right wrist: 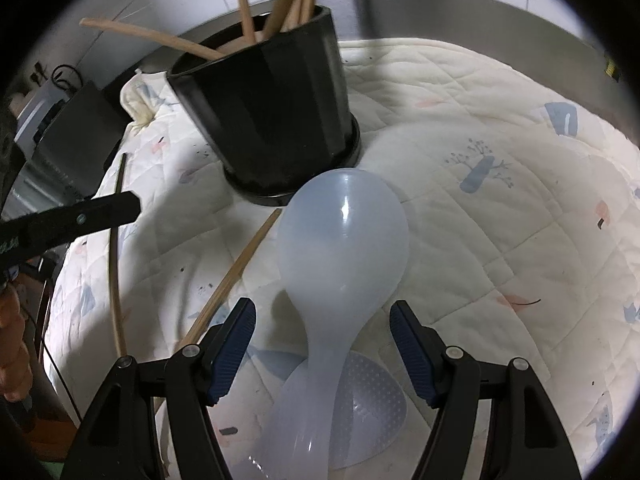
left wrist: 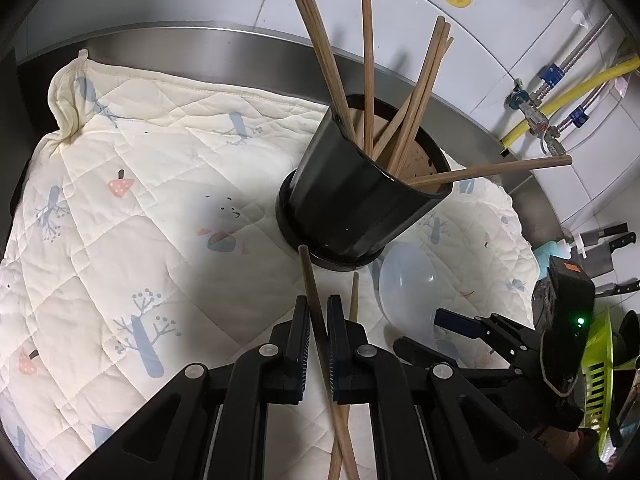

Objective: Organize utensils
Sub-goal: 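Grasp the white rice paddle handle with the right tool while the left tool holds its chopstick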

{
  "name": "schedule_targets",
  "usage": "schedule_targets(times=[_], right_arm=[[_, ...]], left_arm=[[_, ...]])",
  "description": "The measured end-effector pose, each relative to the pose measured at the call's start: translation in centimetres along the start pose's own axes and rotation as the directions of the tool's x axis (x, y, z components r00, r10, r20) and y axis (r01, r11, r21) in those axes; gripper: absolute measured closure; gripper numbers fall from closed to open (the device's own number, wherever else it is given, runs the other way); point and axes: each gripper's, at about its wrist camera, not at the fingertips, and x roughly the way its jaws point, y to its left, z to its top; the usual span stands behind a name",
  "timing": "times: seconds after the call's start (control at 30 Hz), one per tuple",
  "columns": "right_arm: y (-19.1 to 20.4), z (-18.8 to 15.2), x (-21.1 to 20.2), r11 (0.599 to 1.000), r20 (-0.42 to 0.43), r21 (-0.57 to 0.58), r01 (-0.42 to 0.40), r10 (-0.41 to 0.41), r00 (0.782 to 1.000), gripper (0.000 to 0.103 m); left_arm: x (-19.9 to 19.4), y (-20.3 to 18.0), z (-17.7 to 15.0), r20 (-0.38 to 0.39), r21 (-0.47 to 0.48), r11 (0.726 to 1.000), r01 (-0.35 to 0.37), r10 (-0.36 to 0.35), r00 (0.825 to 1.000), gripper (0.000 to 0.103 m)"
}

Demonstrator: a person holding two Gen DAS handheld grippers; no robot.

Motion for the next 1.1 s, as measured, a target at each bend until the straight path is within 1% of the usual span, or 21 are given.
schedule_targets(times=[0.13,0.33,0.5,0.63,0.73,0.77,0.8,1.0,1.1], right_arm=[[0.4,0.3,0.4,0.998,0.012,-0.013,0.054,-0.054,0.998,0.027],[0.7,1.1,1.0,0.997,0.030,-0.002,0.074,-0.074,0.997,0.025],[1.0,1.5,1.6,0.995,0.040,-0.006,0.099,-0.099,0.994,0.018],[1.6,2.0,2.4,0.992,0.052,-0.009,0.129,-0.128,0.990,0.017],[1.8,2.2,2.7,0.991,0.055,-0.015,0.131,-0.130,0.990,0.017],[1.9,2.2,2.7,0.991,0.053,-0.020,0.136,-0.134,0.989,0.018],[1.9,2.3,2.7,0.990,0.056,-0.022,0.137,-0.136,0.989,0.023],[1.2,2.2,2.0,0.994,0.061,-0.002,0.109,-0.108,0.992,0.023],[0.8,1.9,0.9,0.995,0.087,0.007,0.099,-0.100,0.991,0.023]], left_arm=[[-0.1,0.1,0.1,0.003,-0.001,1.000,0.000,0.000,1.000,0.095],[-0.3,0.2,0.1,0.003,0.002,1.000,0.000,0.000,1.000,0.095],[-0.5,0.3,0.1,0.006,0.005,1.000,0.002,-0.002,1.000,0.095],[-0.5,0.4,0.0,0.007,0.005,1.000,0.004,-0.004,1.000,0.095],[-0.5,0.4,-0.1,0.008,0.005,1.000,0.001,-0.001,1.000,0.095],[-0.6,0.5,-0.1,0.008,0.005,1.000,0.002,-0.002,1.000,0.095],[-0.6,0.5,-0.1,0.009,0.006,1.000,0.002,-0.002,1.000,0.095],[-0.9,0.3,-0.1,0.017,0.011,1.000,0.005,-0.005,1.000,0.095],[-1.3,-0.1,-0.1,0.024,0.020,1.000,0.007,-0.008,1.000,0.095]])
